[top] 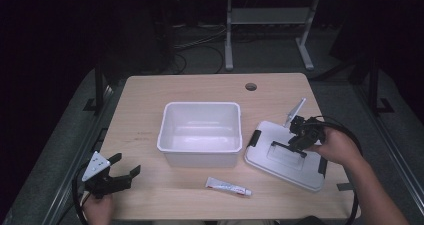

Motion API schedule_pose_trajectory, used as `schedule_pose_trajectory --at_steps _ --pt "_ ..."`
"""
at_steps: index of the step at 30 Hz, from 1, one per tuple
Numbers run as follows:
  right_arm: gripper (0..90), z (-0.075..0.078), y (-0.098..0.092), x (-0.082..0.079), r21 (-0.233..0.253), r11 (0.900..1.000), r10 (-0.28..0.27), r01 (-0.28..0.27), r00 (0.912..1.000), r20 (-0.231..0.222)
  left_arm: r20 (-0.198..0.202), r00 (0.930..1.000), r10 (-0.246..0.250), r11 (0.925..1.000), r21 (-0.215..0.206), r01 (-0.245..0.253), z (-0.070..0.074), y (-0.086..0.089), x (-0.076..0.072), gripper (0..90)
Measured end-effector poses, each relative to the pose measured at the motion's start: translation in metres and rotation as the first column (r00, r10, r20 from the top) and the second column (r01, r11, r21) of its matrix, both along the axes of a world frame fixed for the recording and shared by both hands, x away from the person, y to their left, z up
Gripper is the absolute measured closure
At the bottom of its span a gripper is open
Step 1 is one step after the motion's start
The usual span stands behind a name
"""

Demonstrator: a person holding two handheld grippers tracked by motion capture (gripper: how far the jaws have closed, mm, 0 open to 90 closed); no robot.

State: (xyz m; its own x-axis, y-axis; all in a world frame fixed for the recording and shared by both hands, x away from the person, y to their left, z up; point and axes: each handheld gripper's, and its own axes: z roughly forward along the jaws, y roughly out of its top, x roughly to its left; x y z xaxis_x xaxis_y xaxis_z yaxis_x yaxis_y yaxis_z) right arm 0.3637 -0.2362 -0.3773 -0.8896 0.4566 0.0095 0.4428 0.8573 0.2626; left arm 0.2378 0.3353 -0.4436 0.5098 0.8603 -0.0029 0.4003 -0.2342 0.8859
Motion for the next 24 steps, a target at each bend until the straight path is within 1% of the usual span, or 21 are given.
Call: schedule_pose_trajectory --at_steps 2,5,6,10,12,15,16,17,21,24 --pt "69.0 0.002 0.001 -0.005 0.008 1.000 0.009 -0.009 0.9999 0.006 0.000 1.0000 0.000 1.0000 0.001 0.000 0.000 0.000 0.000 15.0" --pt "68.3 0.004 0.002 -0.007 0.014 1.000 0.012 -0.012 0.9999 0.012 0.001 1.0000 -0.001 1.0000 0.001 0.001 0.000 0.000 0.000 15.0" --pt "67.5 0.005 0.003 -0.010 0.023 1.000 0.014 -0.014 0.9997 0.020 0.001 1.0000 0.000 1.0000 0.001 0.000 0.000 -0.001 0.000 15.1" --pt "67.0 0.008 0.004 -0.015 0.022 1.000 0.021 -0.022 0.9993 0.029 -0.001 1.0000 -0.001 1.0000 0.002 0.001 0.000 0.000 0.000 15.0" --pt "66.6 0.012 0.007 -0.021 0.030 0.999 0.029 -0.031 0.9985 0.047 0.001 1.0000 -0.001 1.0000 0.002 0.001 0.000 0.000 0.000 15.1" --pt "65.9 0.014 0.010 -0.026 0.030 0.999 0.036 -0.038 0.9979 0.054 0.000 1.0000 0.000 1.0000 0.001 0.000 0.000 0.000 0.000 15.0" --pt "65.9 0.014 0.010 -0.026 0.030 0.999 0.036 -0.038 0.9979 0.054 0.000 1.0000 0.000 1.0000 0.001 0.000 0.000 0.000 0.000 15.1" --pt "65.0 0.015 0.013 -0.031 0.032 0.998 0.044 -0.046 0.9976 0.054 0.000 1.0000 0.000 1.0000 0.000 0.000 0.000 0.000 0.000 15.0" --pt "63.9 0.015 0.018 -0.039 0.030 0.998 0.060 -0.062 0.9958 0.069 0.001 1.0000 0.000 1.0000 0.002 0.000 0.000 0.000 0.000 15.1" --pt "63.4 0.014 0.022 -0.046 0.032 0.996 0.076 -0.079 0.9946 0.071 0.001 1.0000 -0.001 1.0000 0.001 0.001 0.000 0.000 0.000 15.0"
